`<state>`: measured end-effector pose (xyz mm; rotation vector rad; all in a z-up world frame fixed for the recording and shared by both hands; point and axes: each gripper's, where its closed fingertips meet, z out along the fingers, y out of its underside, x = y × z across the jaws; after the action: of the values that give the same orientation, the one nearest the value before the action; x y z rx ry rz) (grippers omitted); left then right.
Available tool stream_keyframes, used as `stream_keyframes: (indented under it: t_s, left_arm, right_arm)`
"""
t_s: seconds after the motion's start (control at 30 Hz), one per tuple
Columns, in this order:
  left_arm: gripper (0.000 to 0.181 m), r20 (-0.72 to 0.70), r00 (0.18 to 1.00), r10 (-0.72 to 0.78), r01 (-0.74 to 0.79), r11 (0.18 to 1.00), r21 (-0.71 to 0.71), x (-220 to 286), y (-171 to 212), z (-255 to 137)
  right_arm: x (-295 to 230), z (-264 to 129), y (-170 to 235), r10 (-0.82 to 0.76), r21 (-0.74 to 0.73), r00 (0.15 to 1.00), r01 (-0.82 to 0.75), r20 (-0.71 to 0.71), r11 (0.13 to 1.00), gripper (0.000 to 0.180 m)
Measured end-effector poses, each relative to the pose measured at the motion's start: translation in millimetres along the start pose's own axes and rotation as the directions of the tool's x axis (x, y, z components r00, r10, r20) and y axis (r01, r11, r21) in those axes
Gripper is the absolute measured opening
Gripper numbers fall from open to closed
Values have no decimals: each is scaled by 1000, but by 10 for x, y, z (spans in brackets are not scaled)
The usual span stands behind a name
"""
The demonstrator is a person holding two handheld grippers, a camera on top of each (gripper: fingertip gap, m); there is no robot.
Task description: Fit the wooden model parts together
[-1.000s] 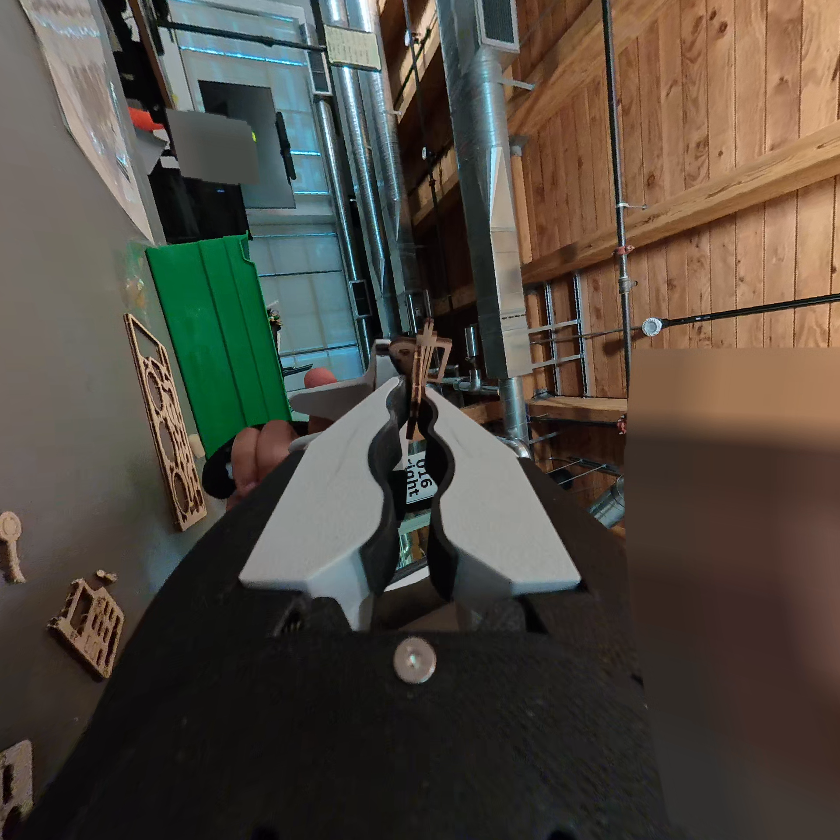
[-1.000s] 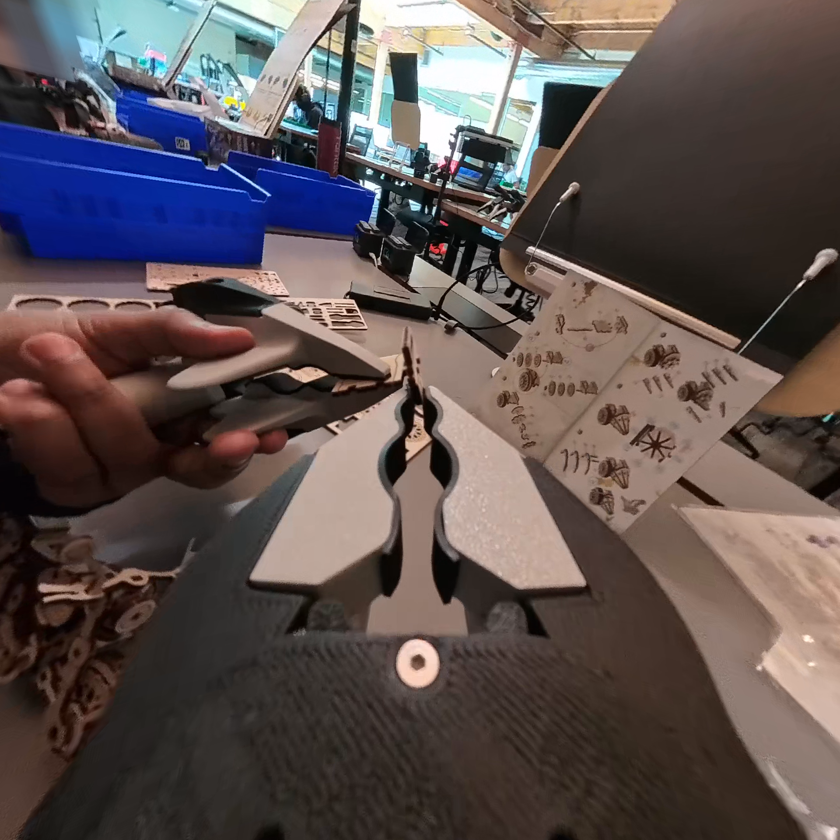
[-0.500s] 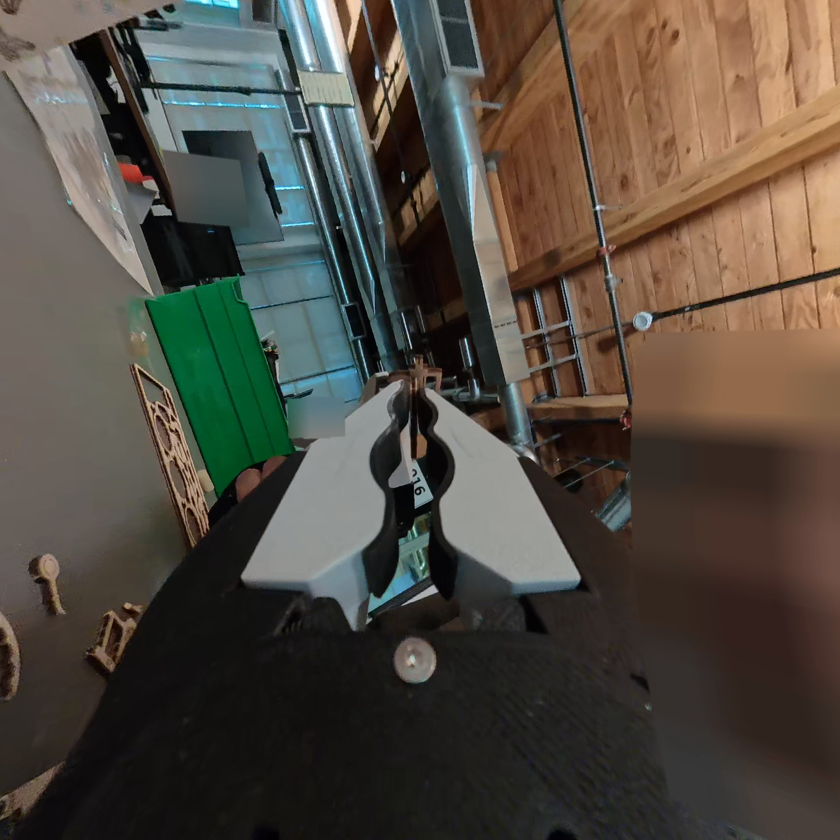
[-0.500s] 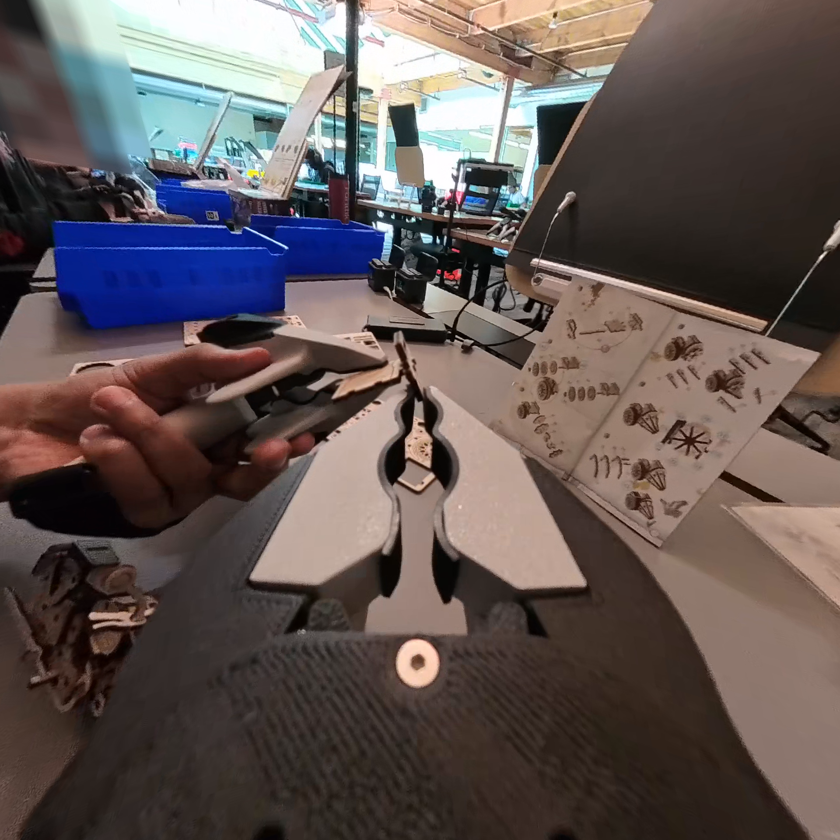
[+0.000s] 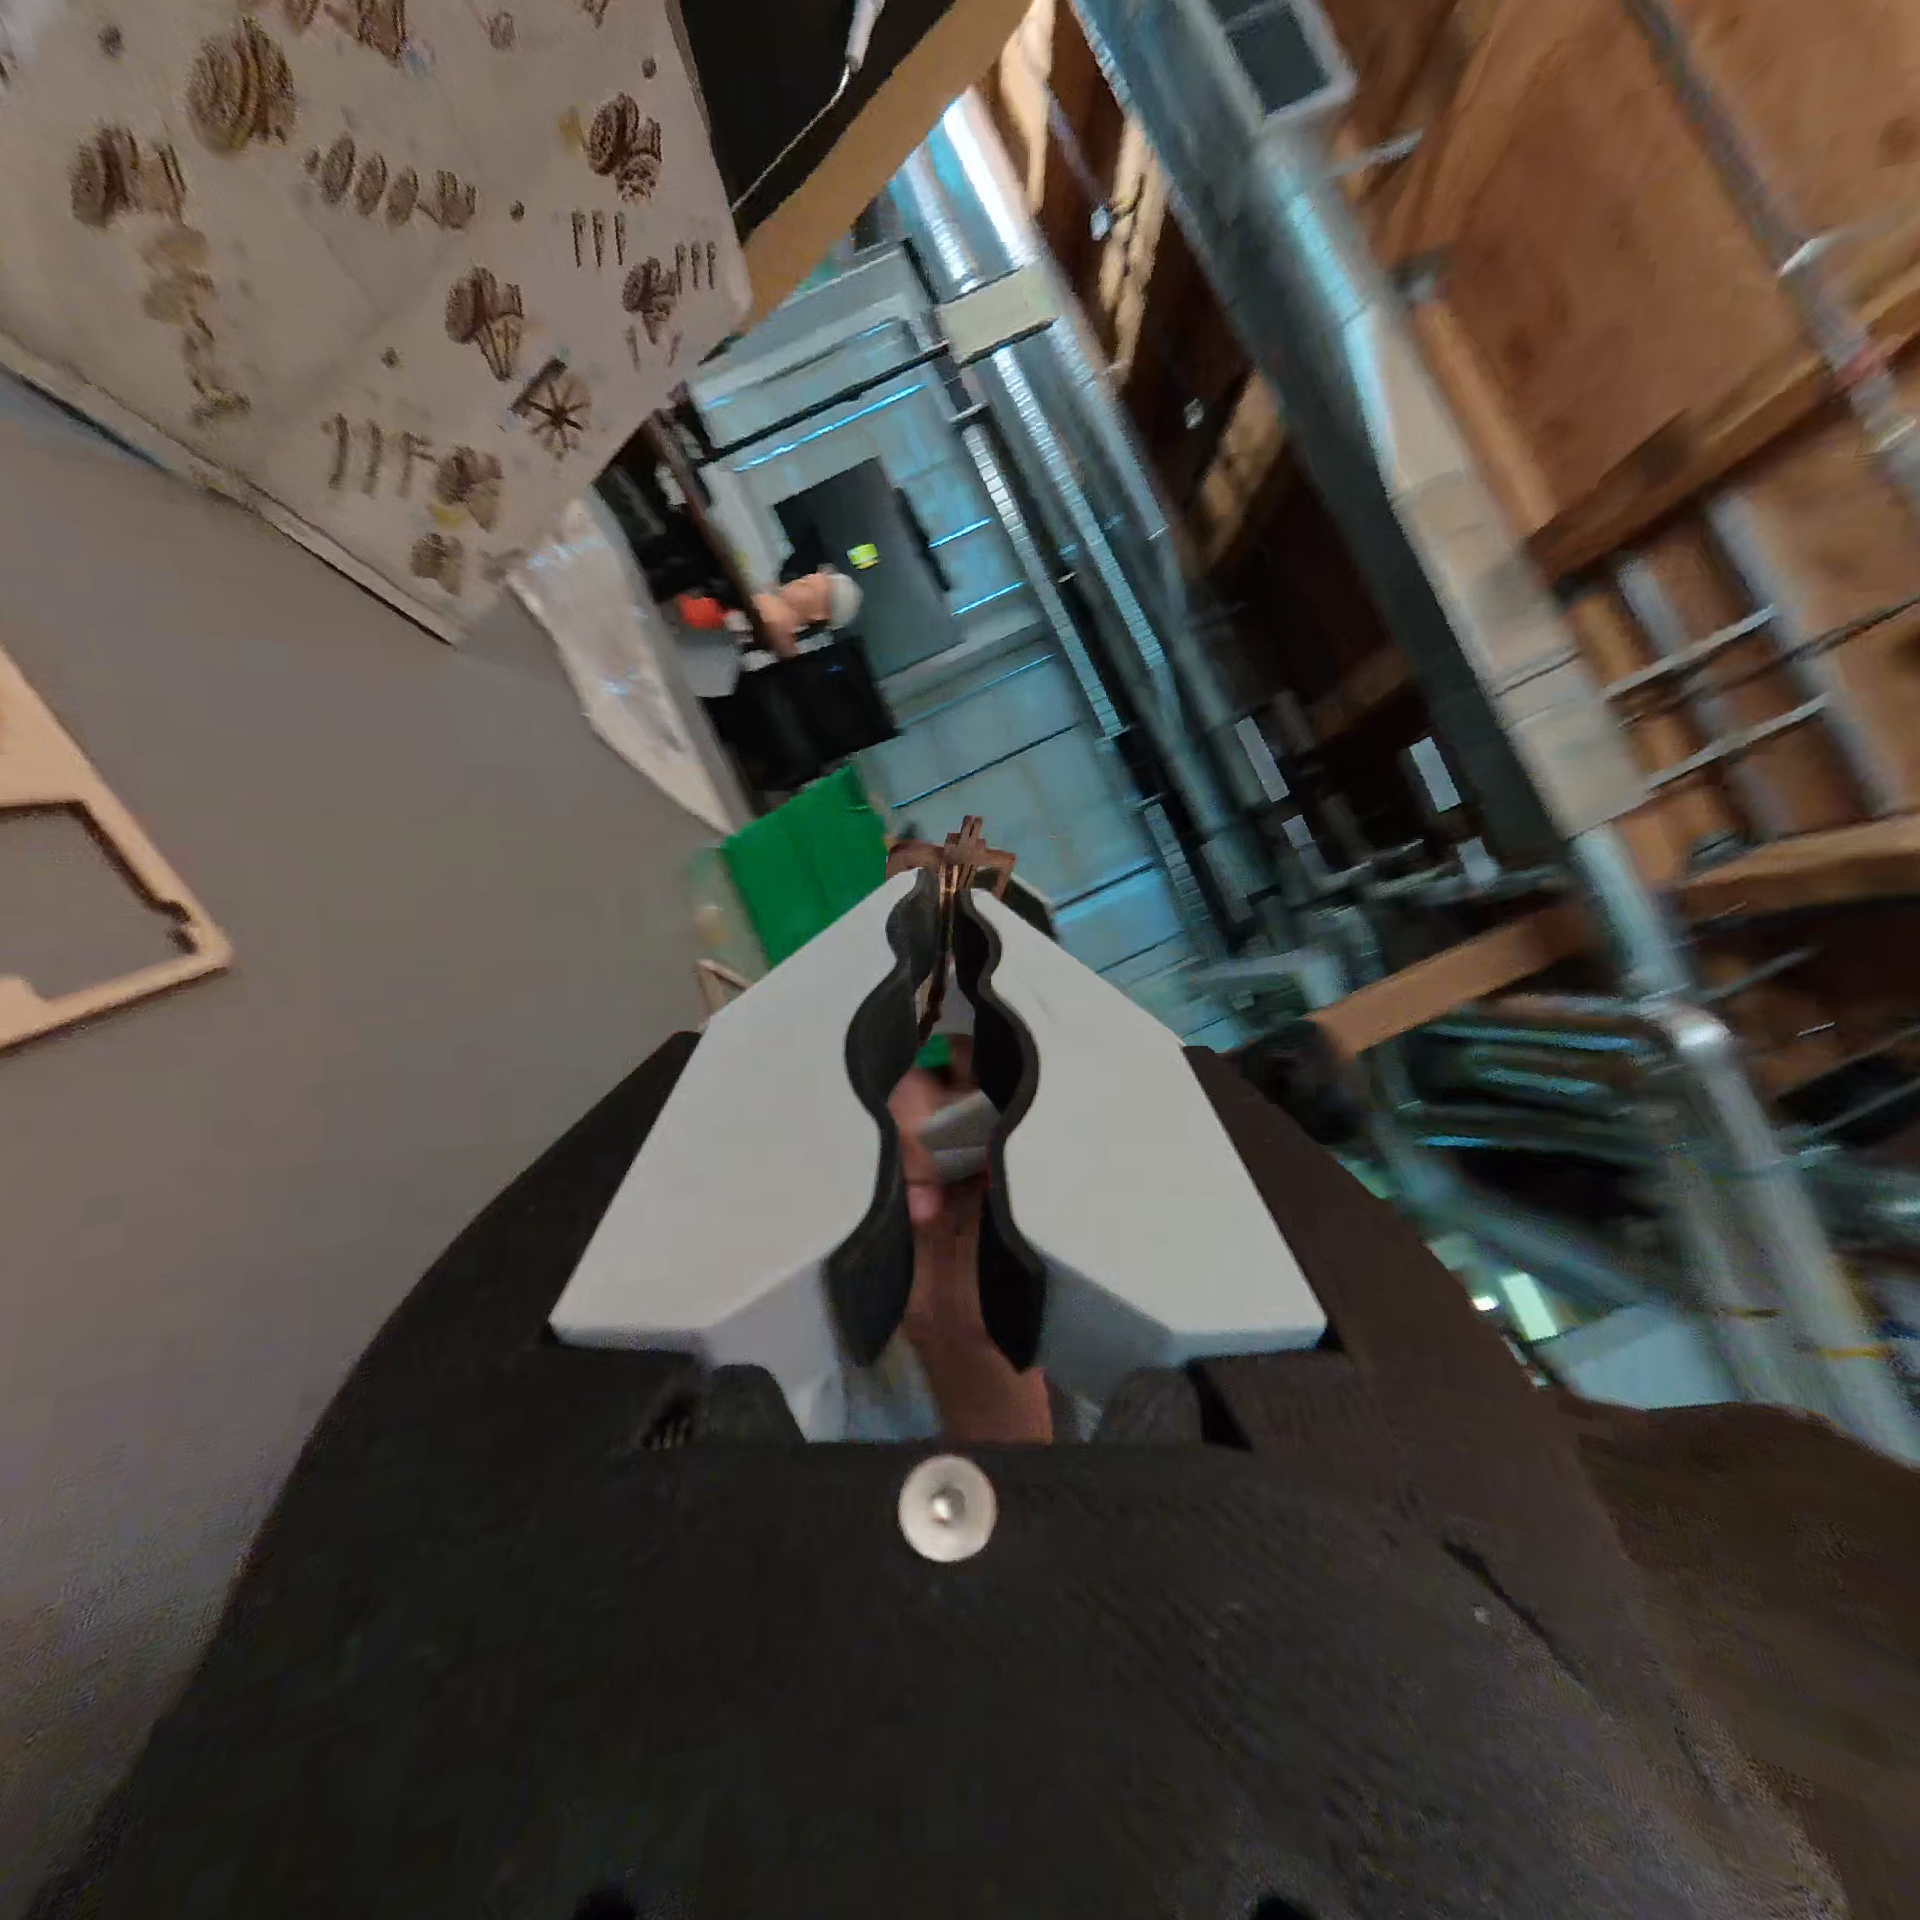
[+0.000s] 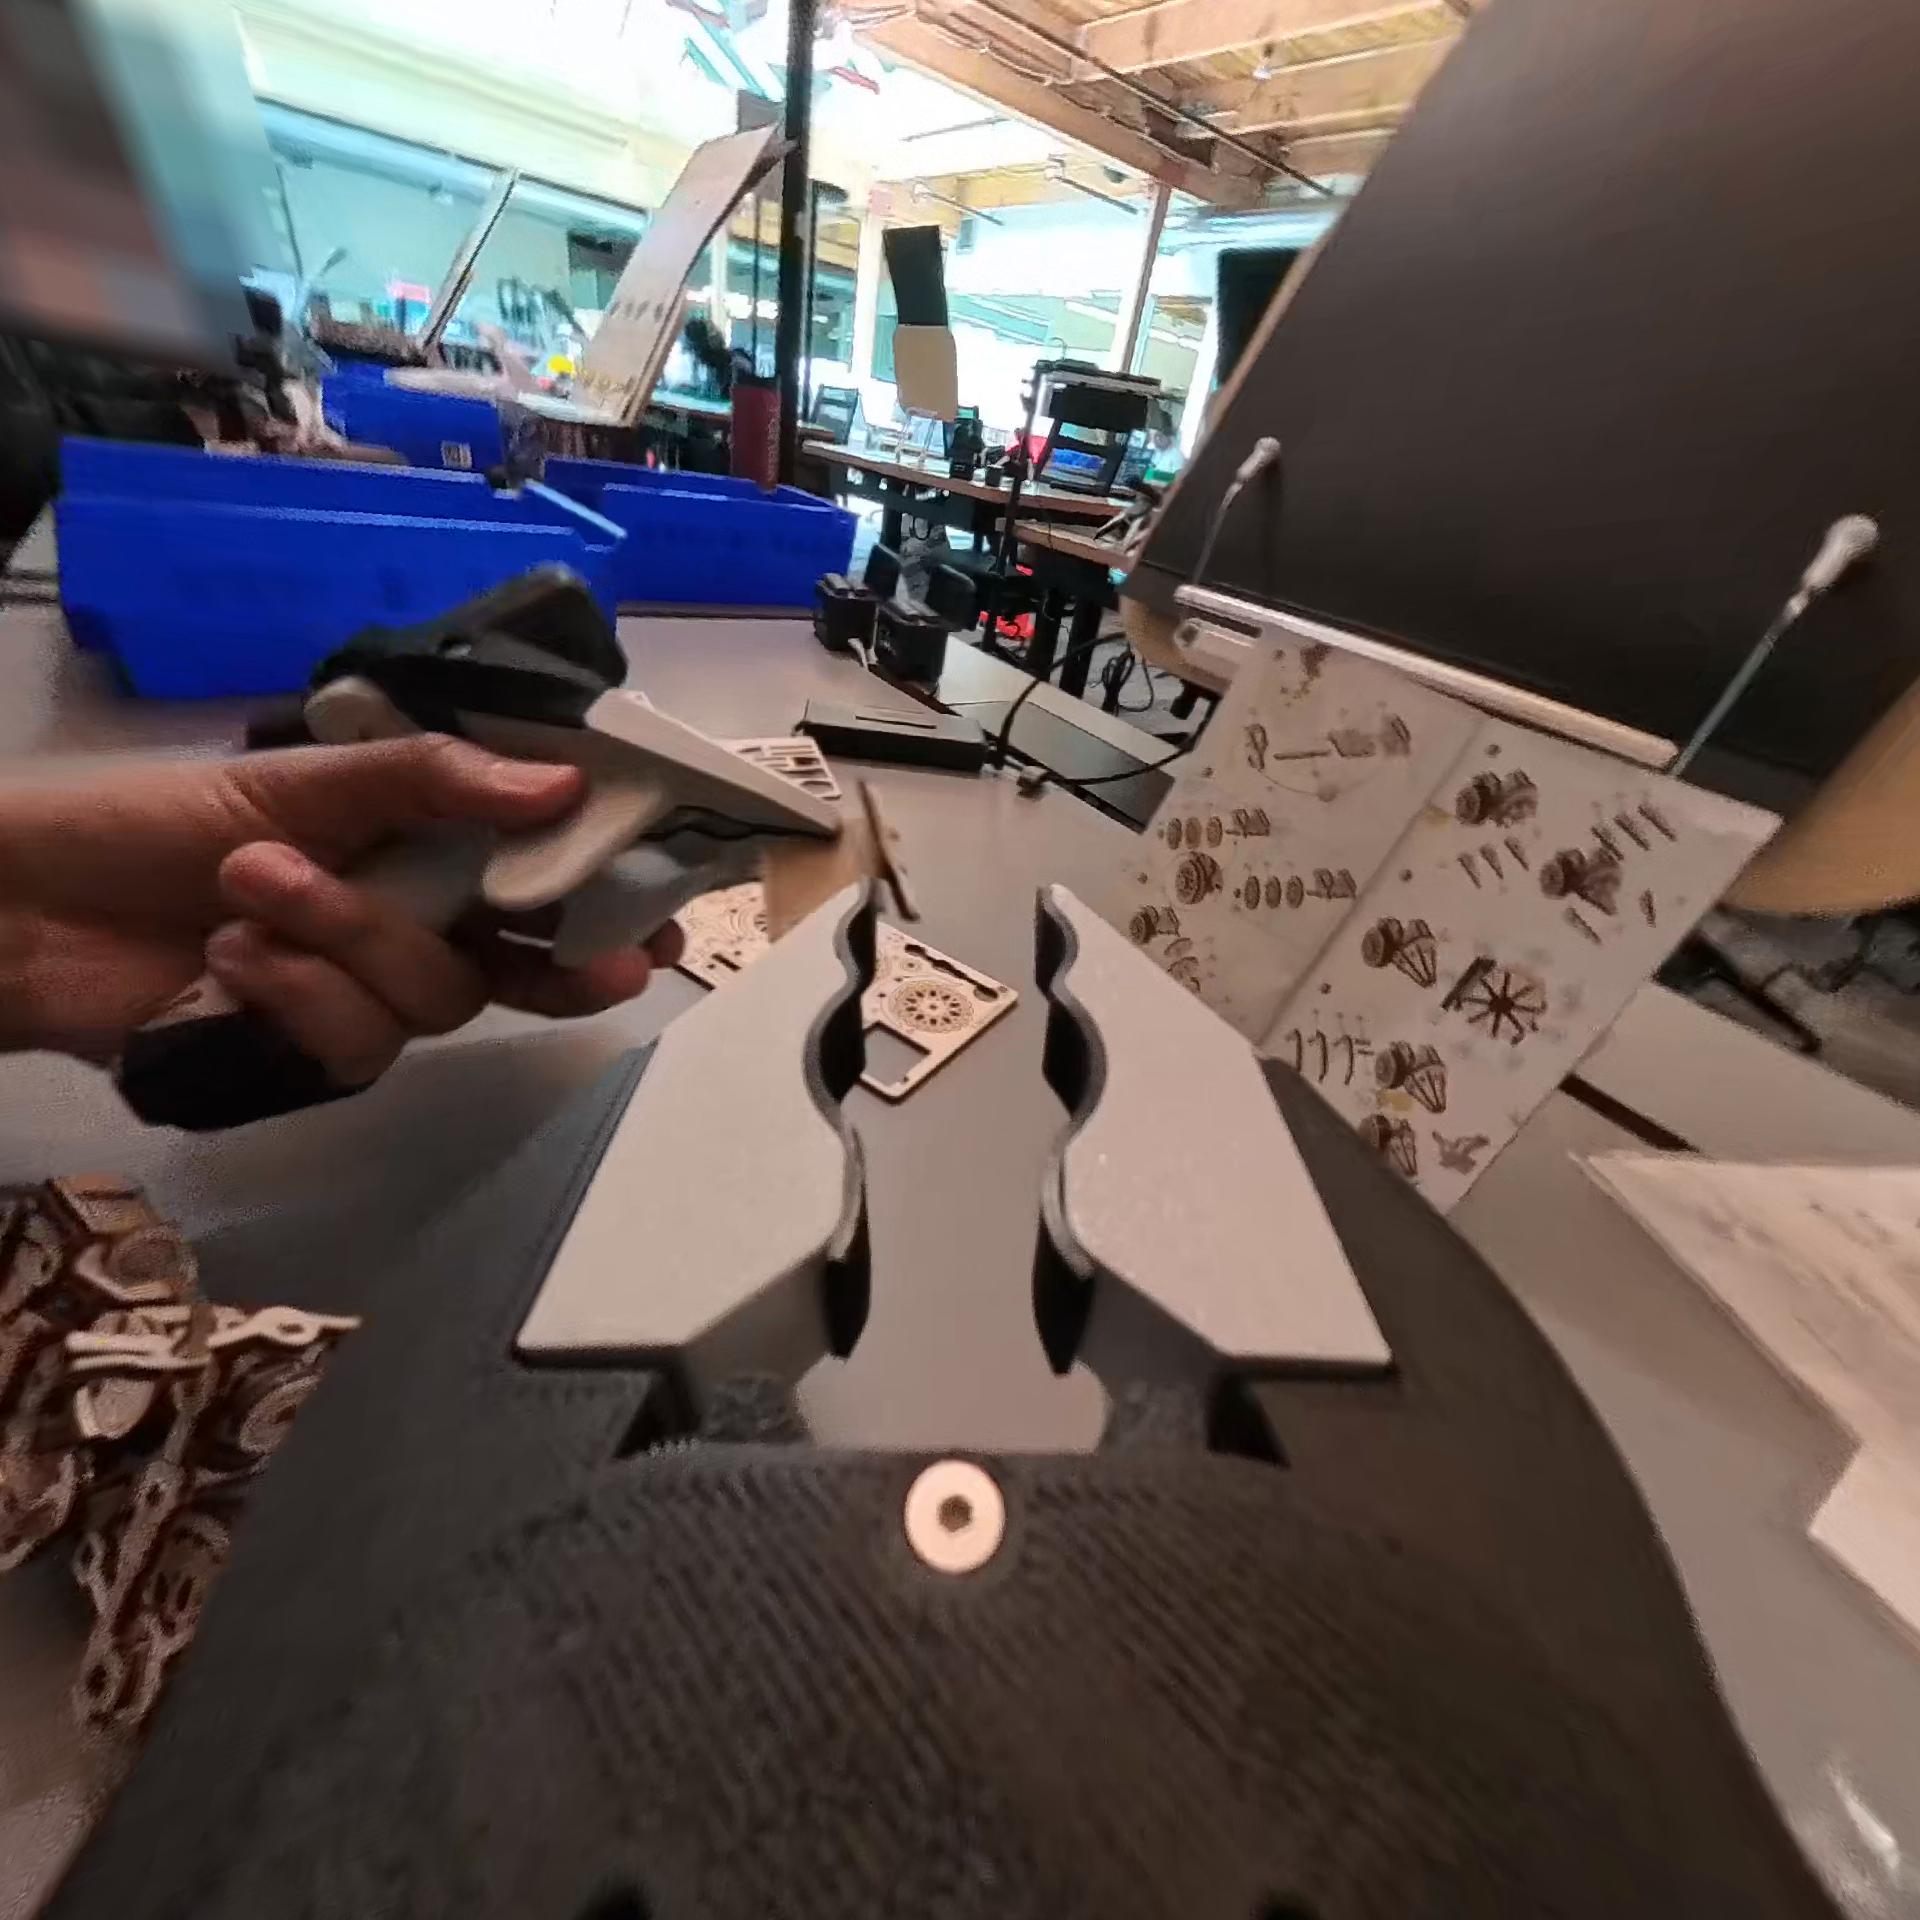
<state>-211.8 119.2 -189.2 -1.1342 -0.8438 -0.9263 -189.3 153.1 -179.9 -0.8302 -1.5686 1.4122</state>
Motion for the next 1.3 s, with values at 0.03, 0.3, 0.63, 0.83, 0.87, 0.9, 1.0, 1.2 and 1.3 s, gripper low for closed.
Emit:
stream_keyframes:
  t_s: [0.03, 0.3, 0.63, 0.83, 0.87, 0.9, 1.0, 1.2, 1.3]
  left_arm:
    - [0, 33, 998, 61, -60, 998, -19, -9, 29, 12]
    - [0, 77, 955, 285, -271, 951, -149, 61, 316, 129]
    - [0, 82, 959, 270, -258, 957, -134, 62, 278, 124]
    - [0, 34, 967, 253, -247, 961, -122, 98, 244, 107]
    - [1, 16, 967, 253, -250, 962, -105, 125, 233, 106]
    - [7, 12, 963, 271, -268, 958, -97, 130, 233, 107]
    - [28, 41, 927, 373, -364, 920, -148, 52, 313, 126]
    - [6, 138, 823, 551, -531, 832, -161, -15, 275, 116]
    - [1, 196, 739, 645, -613, 764, -202, -98, 219, 81]
  right_arm:
    - [-64, 21, 5, -45, -10, 999, 45, 1, 999, 29]
    - [-155, 61, 44, -159, -71, 987, 157, -29, 985, 3]
    - [-132, 77, 44, -123, -76, 990, 118, -63, 990, 6]
    - [-158, 82, 67, -79, -79, 997, 77, -22, 994, 3]
    - [-161, 81, 57, -41, -73, 999, 40, -13, 997, 2]
    - [-156, 80, 43, 5, -65, 1000, -5, -1, 998, 2]
    - [-51, 43, -18, 148, -23, 989, -148, -5, 989, 1]
    - [-19, 82, 83, 354, -69, 935, -351, 23, 934, 1]
    - [-51, 119, 171, 409, -117, 912, -402, 36, 908, 3]
